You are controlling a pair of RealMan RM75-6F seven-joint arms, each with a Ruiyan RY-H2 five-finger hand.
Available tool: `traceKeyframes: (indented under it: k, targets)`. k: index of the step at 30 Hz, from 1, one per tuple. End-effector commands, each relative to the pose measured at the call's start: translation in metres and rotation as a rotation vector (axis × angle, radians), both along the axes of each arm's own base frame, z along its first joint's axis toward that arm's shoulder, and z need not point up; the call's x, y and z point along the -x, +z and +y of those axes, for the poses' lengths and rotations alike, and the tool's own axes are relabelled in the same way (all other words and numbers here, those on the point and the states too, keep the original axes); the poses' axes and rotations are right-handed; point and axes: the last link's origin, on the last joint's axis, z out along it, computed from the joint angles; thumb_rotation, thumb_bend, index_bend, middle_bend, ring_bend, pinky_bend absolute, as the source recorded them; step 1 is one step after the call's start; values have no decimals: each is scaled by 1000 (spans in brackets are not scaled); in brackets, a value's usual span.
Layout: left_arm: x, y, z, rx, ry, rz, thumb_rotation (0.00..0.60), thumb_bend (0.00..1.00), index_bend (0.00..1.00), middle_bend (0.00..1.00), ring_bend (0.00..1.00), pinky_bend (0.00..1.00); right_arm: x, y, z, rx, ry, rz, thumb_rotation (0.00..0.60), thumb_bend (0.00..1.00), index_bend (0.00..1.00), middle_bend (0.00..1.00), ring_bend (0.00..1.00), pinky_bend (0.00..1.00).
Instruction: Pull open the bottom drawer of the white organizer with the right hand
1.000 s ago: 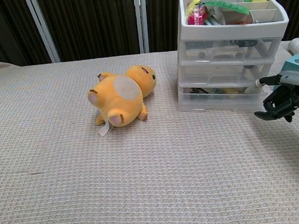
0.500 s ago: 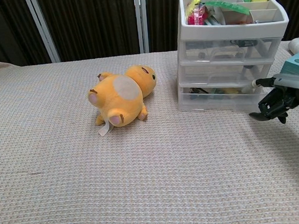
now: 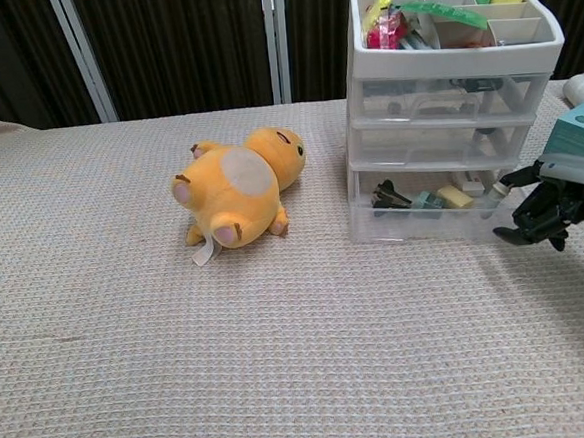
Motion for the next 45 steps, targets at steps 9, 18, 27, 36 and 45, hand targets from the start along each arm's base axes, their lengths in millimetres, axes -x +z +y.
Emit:
traceKeyframes:
  k: [9, 18, 27, 36, 45]
  targets:
    - [-1, 2, -2, -13, -4, -5, 600, 60, 0, 0, 0, 0, 8, 5, 22, -26, 9, -7, 600, 329, 504, 793, 845, 680]
    - [-3, 1, -3, -11, -8, -3, 600, 61, 0, 0, 0, 0, 10, 10, 32, -35, 14, -15, 600, 329, 522, 793, 845, 679]
    - [-2, 1, -3, -10, -6, -4, 600, 61, 0, 0, 0, 0, 15, 14, 41, -41, 9, -20, 600, 338, 548, 793, 845, 680]
    - [-2, 0, -3, -8, -7, -3, 600, 61, 0, 0, 0, 0, 20, 19, 42, -33, 1, -10, 600, 342, 552, 793, 845, 679]
    - [-3, 0, -3, -10, -9, -4, 600, 61, 0, 0, 0, 0, 16, 21, 52, -39, 23, -48, 600, 274, 428, 793, 845, 679]
